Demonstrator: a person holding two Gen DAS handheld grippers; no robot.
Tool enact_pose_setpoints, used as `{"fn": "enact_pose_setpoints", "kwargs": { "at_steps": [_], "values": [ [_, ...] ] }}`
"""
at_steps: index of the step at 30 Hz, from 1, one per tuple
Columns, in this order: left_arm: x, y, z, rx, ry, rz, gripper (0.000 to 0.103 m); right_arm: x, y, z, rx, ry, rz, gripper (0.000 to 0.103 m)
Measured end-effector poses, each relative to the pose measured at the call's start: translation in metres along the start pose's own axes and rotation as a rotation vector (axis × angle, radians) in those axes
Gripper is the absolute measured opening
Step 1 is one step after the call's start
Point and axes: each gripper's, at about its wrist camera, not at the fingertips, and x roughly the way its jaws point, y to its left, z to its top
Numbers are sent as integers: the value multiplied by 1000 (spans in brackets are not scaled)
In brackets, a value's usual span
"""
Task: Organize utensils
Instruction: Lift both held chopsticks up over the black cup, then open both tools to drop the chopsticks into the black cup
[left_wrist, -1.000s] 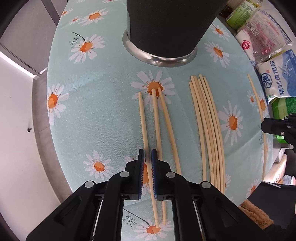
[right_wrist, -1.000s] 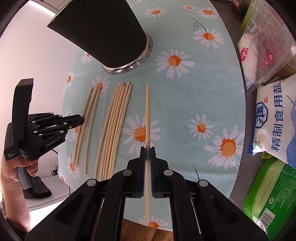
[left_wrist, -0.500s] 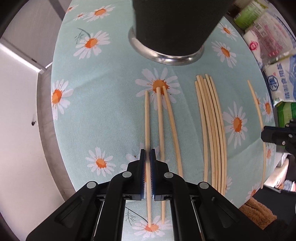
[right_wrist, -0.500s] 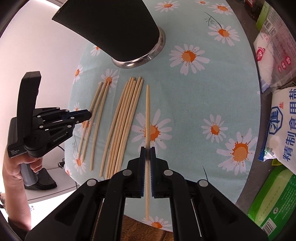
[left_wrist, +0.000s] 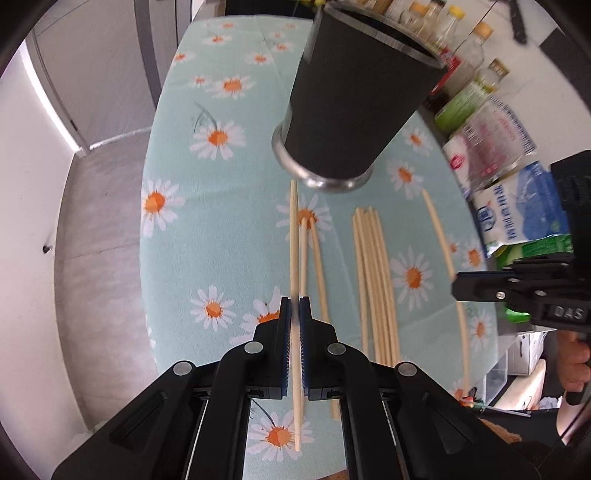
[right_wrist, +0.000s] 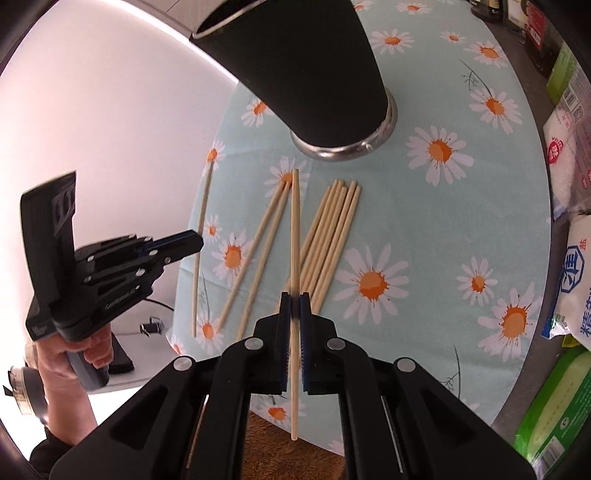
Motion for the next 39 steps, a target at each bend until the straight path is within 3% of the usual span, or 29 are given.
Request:
{"fn": "enact_pose_setpoints", "kwargs": {
  "at_steps": [6, 13, 21, 27, 33, 35, 39],
  "values": [
    [-41, -5, 11, 59, -130, -102, 4, -22, 12, 4, 21, -129, 67, 6],
    [-76, -8, 35, 131, -267, -249, 4, -63, 30, 16, 13, -361, 92, 6],
    [-107, -16, 73, 209, -418, -321, 4, -119, 49, 42, -26, -541, 138, 6],
    [-128, -15, 101, 226, -552, -389, 4, -150, 66, 62, -73, -658, 89, 6],
    [-136, -9, 126, 202, -662, -411, 4, -165, 65, 82, -96, -781, 35, 6],
    [-136, -8, 132, 176, -696, -377, 4, -169, 66, 86, -105, -842, 0, 6],
    [-134, -8, 141, 151, -735, -358, 4, -166, 63, 96, -114, -869, -9, 6]
  ]
}}
